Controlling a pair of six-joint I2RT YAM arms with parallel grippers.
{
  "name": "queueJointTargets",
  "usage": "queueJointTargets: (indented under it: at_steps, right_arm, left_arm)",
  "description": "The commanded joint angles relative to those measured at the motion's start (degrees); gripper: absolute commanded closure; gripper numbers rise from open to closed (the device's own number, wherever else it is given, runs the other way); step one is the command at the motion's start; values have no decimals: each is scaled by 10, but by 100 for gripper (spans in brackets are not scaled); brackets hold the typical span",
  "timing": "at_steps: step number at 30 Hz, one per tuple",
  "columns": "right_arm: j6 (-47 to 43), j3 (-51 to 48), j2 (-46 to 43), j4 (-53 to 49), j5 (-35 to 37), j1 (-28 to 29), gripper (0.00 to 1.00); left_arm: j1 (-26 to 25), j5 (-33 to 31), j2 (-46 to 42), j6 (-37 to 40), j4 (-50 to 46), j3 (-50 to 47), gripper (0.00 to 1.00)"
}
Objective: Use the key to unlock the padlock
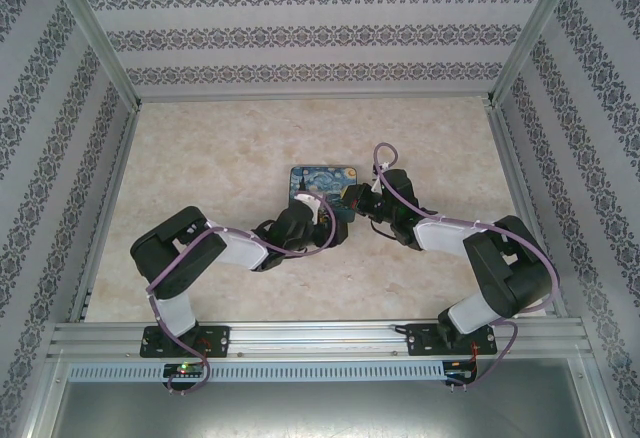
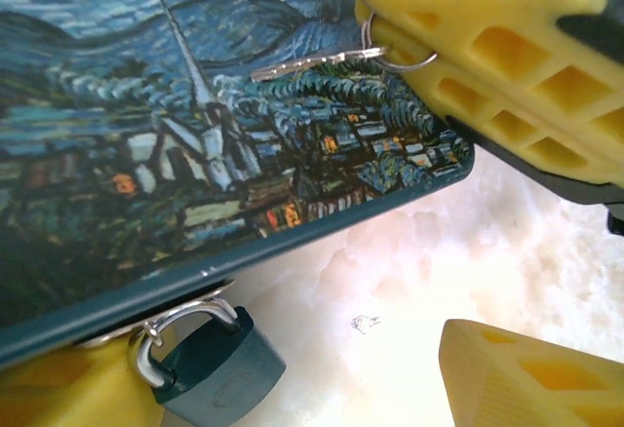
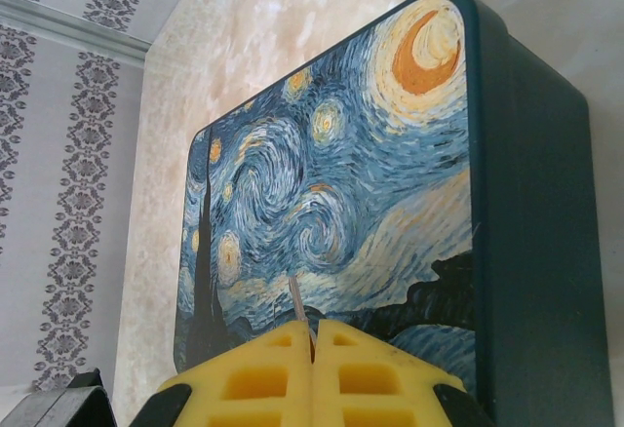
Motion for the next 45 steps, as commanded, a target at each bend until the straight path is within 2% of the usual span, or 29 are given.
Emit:
queueJointTargets:
  at_steps: [1, 10, 17, 45]
  right_arm:
    - [0, -2, 19, -26, -3, 1, 100]
    - [0, -5, 19, -21, -5, -1, 100]
    - [1, -9, 17, -20, -5, -3, 100]
    - [1, -14, 9, -19, -8, -7, 100]
  left_arm:
    - [7, 25, 9, -43, 90, -10, 28]
    - [8, 9, 18, -80, 124, -38, 31]
    - [8, -7, 24, -89, 129, -47, 44]
    - [7, -66, 39, -121, 120, -56, 72]
